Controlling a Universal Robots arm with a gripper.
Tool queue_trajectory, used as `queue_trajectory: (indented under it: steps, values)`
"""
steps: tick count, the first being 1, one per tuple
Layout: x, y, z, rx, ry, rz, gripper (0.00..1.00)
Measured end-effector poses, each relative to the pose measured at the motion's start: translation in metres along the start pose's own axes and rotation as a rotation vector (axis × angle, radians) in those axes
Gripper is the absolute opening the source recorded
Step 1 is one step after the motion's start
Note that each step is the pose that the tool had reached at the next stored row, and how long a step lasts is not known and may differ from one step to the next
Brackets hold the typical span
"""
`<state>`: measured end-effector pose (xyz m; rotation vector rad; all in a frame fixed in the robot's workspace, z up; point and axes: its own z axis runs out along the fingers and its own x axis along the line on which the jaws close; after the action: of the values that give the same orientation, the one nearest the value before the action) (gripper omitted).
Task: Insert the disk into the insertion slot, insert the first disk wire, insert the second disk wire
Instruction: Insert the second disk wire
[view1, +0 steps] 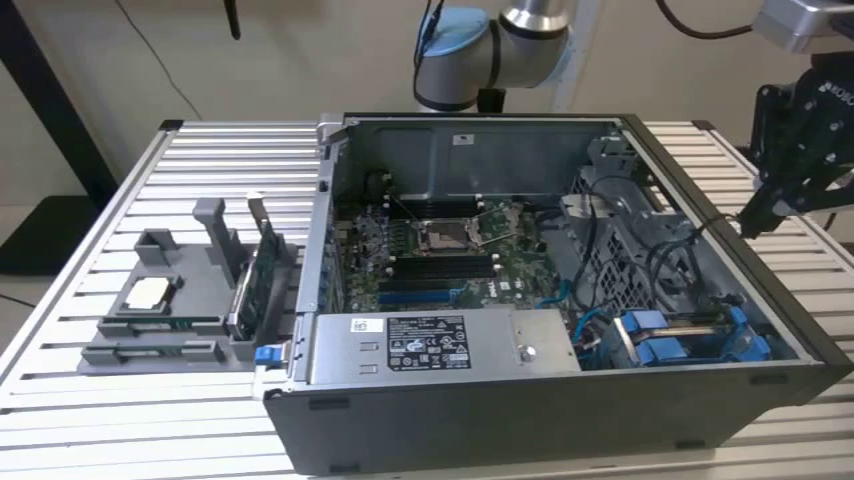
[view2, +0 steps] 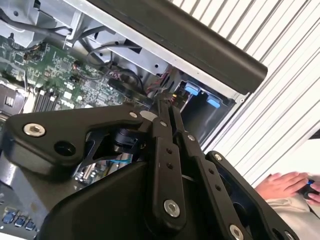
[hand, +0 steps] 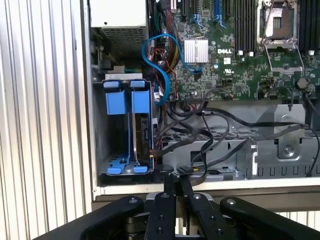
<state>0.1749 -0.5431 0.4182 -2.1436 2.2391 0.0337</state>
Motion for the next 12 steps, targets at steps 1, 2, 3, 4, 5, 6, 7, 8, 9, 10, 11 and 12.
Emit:
queue_trajectory:
  steps: [1, 2, 3, 4, 5, 6, 7, 8, 9, 10, 11, 12]
  values:
    - [-0.0001, 0.0003, -0.0013, 0.0, -0.0001, 0.0, 0.16]
    - [-0.0001, 0.0006, -0.0029, 0.0, 0.0001, 0.0, 0.16]
    - [-0.0002, 0.0009, -0.0043, 0.0, 0.0, 0.0, 0.16]
    - [-0.0002, 0.0012, -0.0058, 0.0, -0.0001, 0.0, 0.16]
    - [-0.0003, 0.0014, -0.0072, 0.0, -0.0001, 0.0, 0.16]
    - [-0.0003, 0.0017, -0.0085, 0.0, -0.0001, 0.0, 0.16]
    - [-0.0004, 0.002, -0.01, 0.0, 0.0, 0.0, 0.16]
    - [-0.0004, 0.0023, -0.0114, 0.0, 0.0001, 0.0, 0.16]
    - [-0.0004, 0.0025, -0.0127, 0.0, -0.0001, 0.0, 0.16]
    - [-0.0005, 0.0028, -0.014, 0.0, -0.0001, 0.0, 0.16]
    - [-0.0006, 0.003, -0.0154, 0.0, 0.0, 0.0, 0.16]
    - [-0.0006, 0.0033, -0.0168, -0.0001, -0.0001, 0.0, 0.16]
